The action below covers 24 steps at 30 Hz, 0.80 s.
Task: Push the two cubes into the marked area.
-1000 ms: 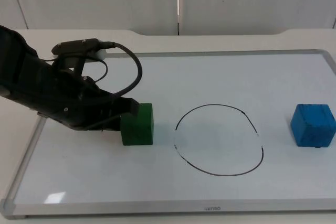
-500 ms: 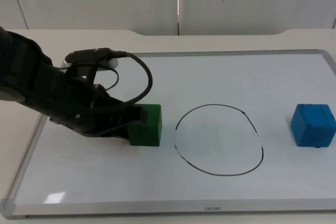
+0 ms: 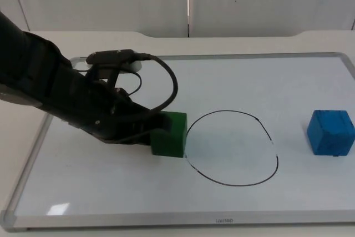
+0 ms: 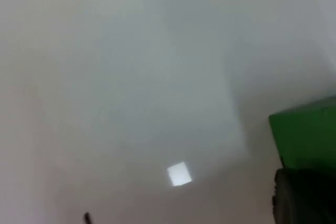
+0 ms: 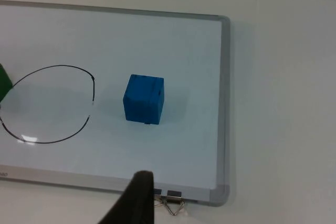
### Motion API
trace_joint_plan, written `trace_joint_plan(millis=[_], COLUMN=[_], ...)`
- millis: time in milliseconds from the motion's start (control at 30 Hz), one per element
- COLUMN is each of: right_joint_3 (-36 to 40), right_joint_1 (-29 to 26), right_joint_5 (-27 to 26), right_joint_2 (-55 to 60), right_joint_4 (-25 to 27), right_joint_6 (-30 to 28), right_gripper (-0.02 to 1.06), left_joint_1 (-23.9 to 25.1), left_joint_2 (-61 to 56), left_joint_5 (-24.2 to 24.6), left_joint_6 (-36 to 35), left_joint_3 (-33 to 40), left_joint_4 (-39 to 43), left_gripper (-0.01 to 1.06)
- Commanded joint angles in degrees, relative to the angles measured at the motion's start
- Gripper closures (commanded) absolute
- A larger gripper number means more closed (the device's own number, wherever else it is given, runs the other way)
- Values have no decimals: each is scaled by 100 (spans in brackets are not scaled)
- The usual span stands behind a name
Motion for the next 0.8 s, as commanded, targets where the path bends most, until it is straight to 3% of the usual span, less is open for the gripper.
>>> trace_joint_plan(millis=[0,767], right_joint_3=[34,34], right_joint_1=[-3,-3], right_joint_5=[-17,-17], right_joint_2=[-26,-26], right_joint_4=[-19,-19], right_joint_6=[-37,-37], right_gripper=[-1,-1], left_joint_1=[-88,-105], left_joint_2=[-6,-6], left_joint_5=[21,246], left_joint_6=[-33,-94], left_joint_3=[-61,-110], left_joint_4=[-57,-57], left_gripper=[105,105])
